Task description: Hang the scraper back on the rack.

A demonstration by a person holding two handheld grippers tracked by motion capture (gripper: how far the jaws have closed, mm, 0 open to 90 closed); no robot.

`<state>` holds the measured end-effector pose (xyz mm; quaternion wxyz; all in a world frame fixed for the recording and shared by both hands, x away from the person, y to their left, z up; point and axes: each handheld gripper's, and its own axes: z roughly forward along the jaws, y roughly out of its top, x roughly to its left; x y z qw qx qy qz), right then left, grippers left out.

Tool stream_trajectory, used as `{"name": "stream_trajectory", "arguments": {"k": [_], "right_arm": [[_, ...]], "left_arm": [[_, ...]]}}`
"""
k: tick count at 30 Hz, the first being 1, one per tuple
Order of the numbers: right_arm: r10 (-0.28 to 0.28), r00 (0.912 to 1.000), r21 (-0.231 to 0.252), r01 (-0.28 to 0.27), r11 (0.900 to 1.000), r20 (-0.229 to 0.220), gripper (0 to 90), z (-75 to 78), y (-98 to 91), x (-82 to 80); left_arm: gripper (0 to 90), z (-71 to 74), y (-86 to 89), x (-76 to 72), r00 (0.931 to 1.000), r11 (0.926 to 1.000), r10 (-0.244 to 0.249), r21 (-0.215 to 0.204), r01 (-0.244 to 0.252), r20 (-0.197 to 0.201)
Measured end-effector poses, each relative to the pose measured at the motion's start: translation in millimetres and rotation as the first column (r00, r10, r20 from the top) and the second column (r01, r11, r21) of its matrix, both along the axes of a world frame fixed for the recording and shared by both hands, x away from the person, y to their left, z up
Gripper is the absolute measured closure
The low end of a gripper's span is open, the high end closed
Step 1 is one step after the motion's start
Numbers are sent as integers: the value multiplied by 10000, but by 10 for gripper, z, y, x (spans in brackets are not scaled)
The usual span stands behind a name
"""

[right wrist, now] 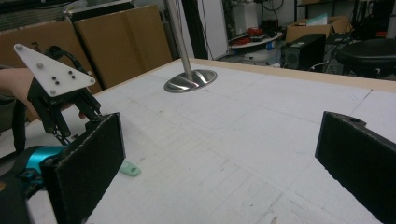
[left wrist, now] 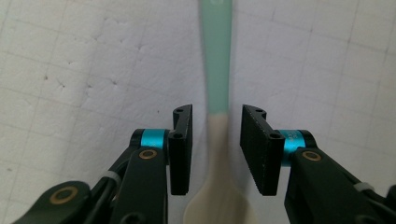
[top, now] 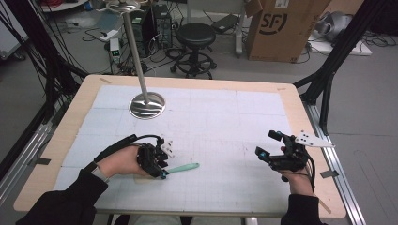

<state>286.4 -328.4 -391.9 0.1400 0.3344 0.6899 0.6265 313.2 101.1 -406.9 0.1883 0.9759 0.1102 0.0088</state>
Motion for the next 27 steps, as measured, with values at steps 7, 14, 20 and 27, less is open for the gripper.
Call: {"name": "stream_trajectory", "arguments": {"k": [7, 14, 20, 27], "right_arm": [[39, 10000, 16, -39, 10000, -65, 3, -3, 2, 2], [35, 10000, -8, -35, 10000, -56, 3, -14, 2, 6], [67, 9999, -7, -67, 10000, -93, 3, -12, 7, 1], [53, 9999, 25, -52, 10000, -103, 3, -12, -5, 2]], "left_arm": [[746, -31, -13, -3, 9992, 9988, -402, 292, 404, -60], [795, -32, -36, -2, 9996, 9984, -298, 485, 299, -29], [801, -22, -26, -31, 9993, 9989, -281, 377, 272, 238], [801, 96, 122, -4, 9990, 9992, 206, -353, -193, 388]]}}
